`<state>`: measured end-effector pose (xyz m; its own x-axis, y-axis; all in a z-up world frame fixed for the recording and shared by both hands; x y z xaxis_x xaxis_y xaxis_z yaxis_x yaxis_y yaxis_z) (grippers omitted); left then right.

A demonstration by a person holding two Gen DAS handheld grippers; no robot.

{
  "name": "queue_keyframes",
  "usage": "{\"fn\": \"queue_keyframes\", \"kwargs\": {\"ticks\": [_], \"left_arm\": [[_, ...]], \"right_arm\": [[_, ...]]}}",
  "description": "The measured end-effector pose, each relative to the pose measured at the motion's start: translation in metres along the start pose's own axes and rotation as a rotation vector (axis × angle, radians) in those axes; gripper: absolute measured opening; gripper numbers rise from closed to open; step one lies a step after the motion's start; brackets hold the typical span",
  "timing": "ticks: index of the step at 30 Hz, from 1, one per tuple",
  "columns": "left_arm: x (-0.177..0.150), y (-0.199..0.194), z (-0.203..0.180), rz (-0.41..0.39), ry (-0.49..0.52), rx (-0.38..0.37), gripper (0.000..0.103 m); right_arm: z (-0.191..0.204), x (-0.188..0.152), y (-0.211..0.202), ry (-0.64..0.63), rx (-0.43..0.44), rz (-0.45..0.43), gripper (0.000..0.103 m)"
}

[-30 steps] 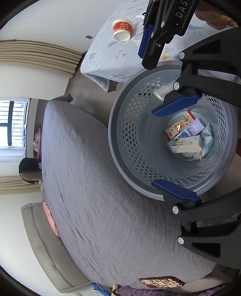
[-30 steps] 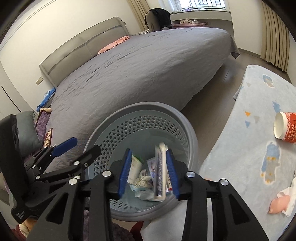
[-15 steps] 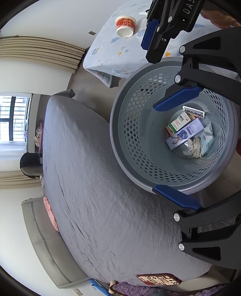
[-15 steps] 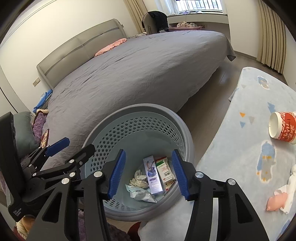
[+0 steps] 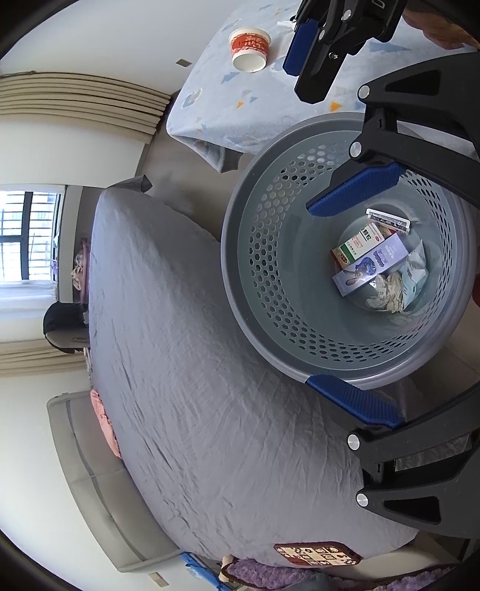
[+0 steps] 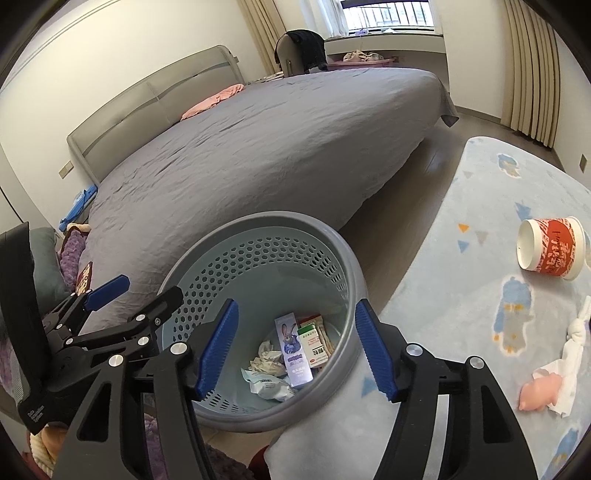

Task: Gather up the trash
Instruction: 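Move both open tools from the basket back to the table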

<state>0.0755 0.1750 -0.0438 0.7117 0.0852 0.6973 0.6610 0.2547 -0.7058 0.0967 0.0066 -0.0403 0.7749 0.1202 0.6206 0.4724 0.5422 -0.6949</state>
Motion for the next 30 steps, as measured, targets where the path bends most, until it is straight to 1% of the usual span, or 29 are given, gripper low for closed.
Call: {"fn": "queue_keyframes", "kwargs": {"ticks": [7, 11, 17, 23, 30], "left_arm": [[-0.002, -0.007, -0.008, -0.009, 0.025, 0.008, 0.088], [-0.006, -0.014, -0.018, -0.012, 0.037, -0.007, 0.091], [-0.013, -0.026, -0.042, -0.01, 0.07, -0.04, 0.091], [-0.016, -0.04, -0.078, -0.013, 0.095, -0.099, 0.091], [-0.018, -0.057, -0.131, -0.028, 0.157, -0.176, 0.092]], "right_arm": [[-0.01, -0.006, -0.021, 0.007, -0.021, -0.027, 0.067], [-0.021, -0.01, -0.036, 0.026, -0.036, -0.042, 0.067], [-0.043, -0.015, -0.065, 0.05, -0.067, -0.078, 0.068], [-0.082, -0.026, -0.101, 0.103, -0.124, -0.125, 0.07], [-0.145, -0.049, -0.141, 0.201, -0.219, -0.167, 0.07]]}}
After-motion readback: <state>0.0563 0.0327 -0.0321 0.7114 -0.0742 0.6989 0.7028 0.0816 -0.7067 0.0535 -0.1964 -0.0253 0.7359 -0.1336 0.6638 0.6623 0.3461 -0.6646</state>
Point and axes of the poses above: each gripper's, at about its wrist camera, not at the fingertips, and y roughly the way its jaws point, z to its left, x to its top, the point moved 5 cm from there along y, roughly the way its jaws point, and after that the axes turned 7 degrees about x, right-handed, at the moved point
